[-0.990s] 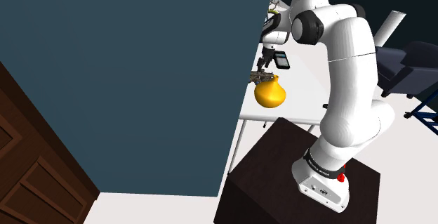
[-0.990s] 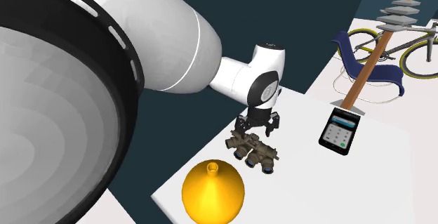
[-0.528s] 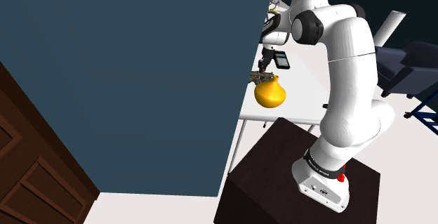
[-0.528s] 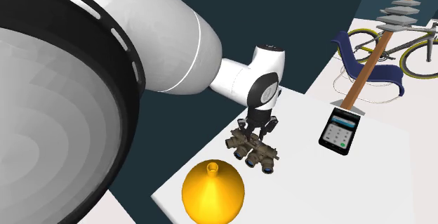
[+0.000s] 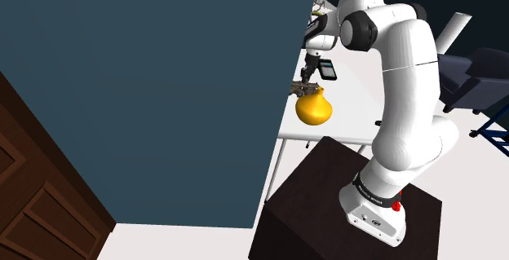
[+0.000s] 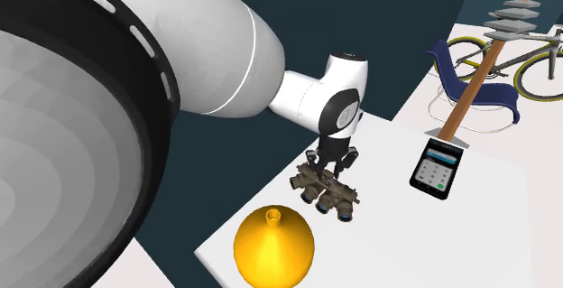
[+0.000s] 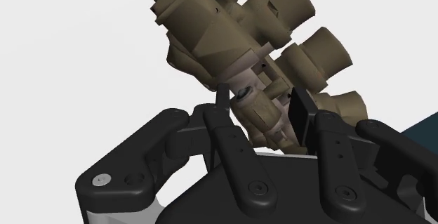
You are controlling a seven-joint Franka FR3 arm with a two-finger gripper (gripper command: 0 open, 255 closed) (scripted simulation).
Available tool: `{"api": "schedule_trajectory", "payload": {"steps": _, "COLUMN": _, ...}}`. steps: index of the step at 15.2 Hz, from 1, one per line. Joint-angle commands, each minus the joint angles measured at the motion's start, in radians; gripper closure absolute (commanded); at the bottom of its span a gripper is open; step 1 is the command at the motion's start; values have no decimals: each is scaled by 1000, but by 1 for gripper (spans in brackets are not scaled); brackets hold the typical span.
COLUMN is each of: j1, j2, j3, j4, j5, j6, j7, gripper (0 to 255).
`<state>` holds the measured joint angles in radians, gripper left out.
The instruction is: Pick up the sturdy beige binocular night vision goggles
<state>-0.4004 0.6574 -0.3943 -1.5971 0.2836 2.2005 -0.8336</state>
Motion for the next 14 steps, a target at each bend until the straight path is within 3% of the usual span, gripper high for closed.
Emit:
{"api": "schedule_trajectory", "payload": {"steps": 1, "j1": 3, "j2": -13, "j3": -4, "j4": 8, "j5": -6, "j6": -19, "j7": 5, "gripper": 255}}
{"api": "schedule_trajectory", "payload": {"steps": 14, "j1": 15, "j2": -85, "j3": -26, "j4": 49, "j5": -39, "j6": -128, "j7": 24, "gripper": 255}}
